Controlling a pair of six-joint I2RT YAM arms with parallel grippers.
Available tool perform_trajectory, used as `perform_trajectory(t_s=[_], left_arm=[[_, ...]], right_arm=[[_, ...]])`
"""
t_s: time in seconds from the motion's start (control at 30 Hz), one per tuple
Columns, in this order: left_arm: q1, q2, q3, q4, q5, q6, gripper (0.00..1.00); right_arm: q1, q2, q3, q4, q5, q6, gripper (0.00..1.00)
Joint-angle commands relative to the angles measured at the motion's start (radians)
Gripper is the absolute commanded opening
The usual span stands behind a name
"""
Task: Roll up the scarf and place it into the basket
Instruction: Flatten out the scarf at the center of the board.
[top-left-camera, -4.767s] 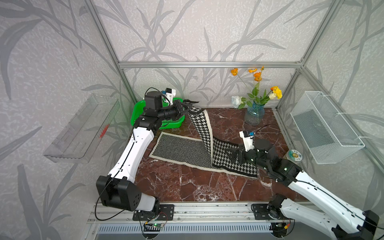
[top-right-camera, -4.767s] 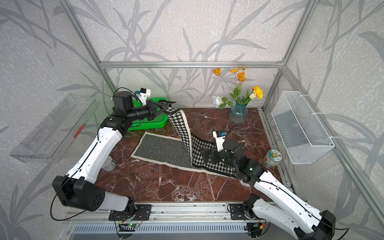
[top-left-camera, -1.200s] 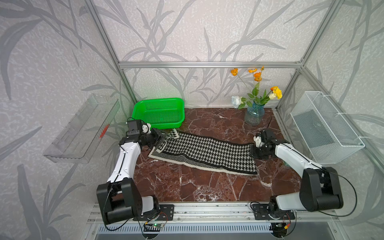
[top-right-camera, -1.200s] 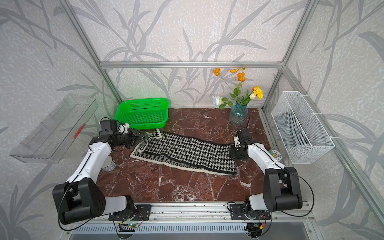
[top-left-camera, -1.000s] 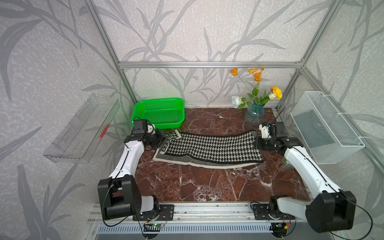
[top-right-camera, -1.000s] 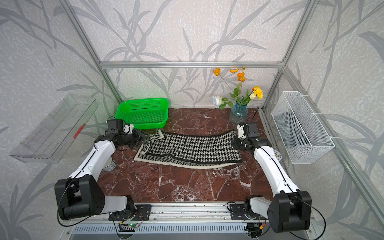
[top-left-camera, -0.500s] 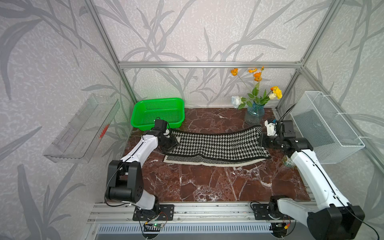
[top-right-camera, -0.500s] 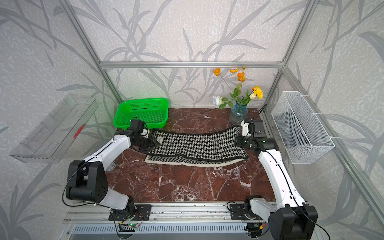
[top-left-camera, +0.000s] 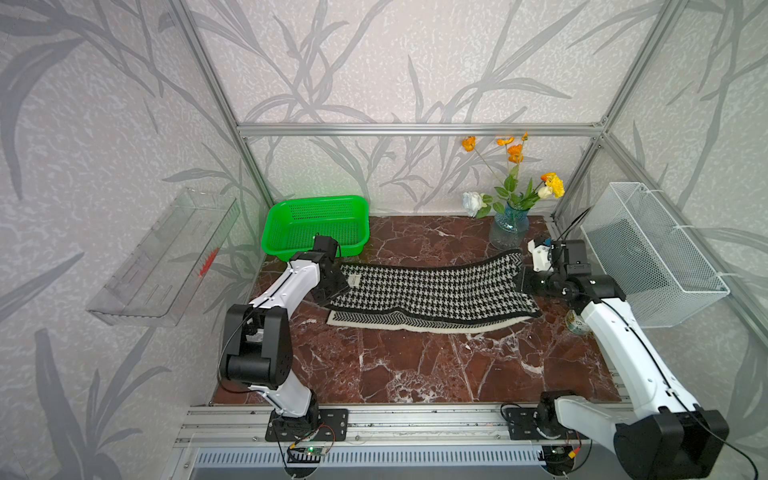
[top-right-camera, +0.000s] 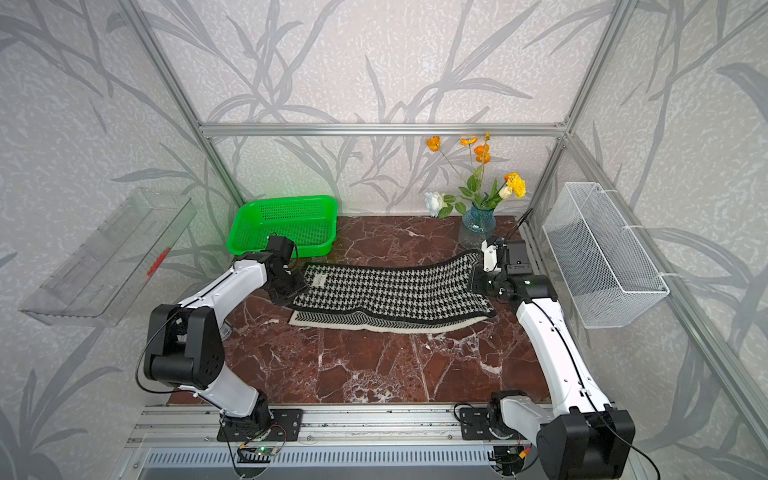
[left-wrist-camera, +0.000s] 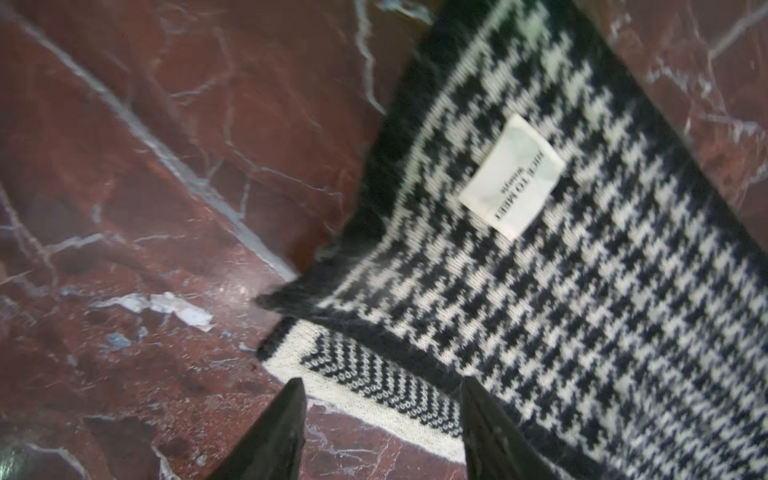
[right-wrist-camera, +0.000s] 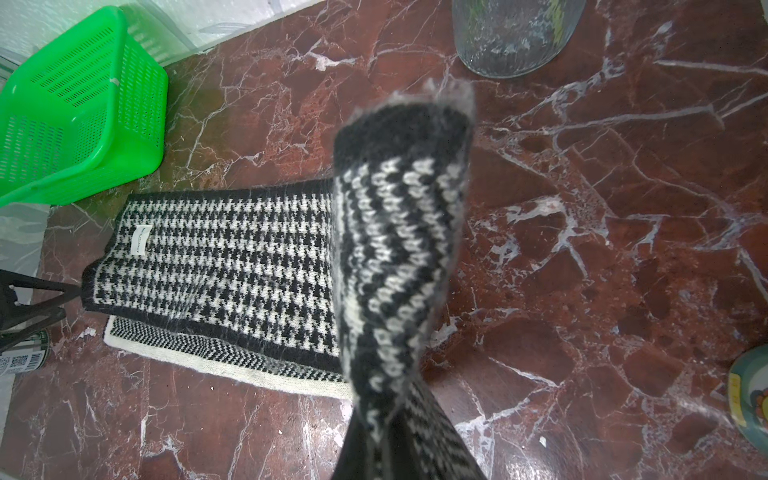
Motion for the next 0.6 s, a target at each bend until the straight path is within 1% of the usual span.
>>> perform_trajectory(t_s=[0.0,0.1,0.33,0.43,0.57], left_arm=[[0.042,0.035,0.012,-0.053,-0.051,-0.026,0.6],[0.063,0.058,-0.014,-0.028,-0.04,-0.033,0.6],[0.065,0.103,-0.044,0.047,-0.049,-0.036,0.6],[0.063,0.103,-0.064,0.08,-0.03,-0.05,0.57],[0.063,0.086,-0.091,0.118,-0.041,-0.051,0.53]], right_arm=[[-0.005,-0.003,0.021,0.044,-0.033,0.01,0.0],[-0.005,0.005,0.024,0.056,-0.054,0.021,0.0],[-0.005,0.008,0.026,0.053,-0.06,0.017,0.0],[-0.005,0.011,0.025,0.054,-0.066,0.02,0.0],[-0.004,0.013,0.02,0.06,-0.074,0.022,0.0]])
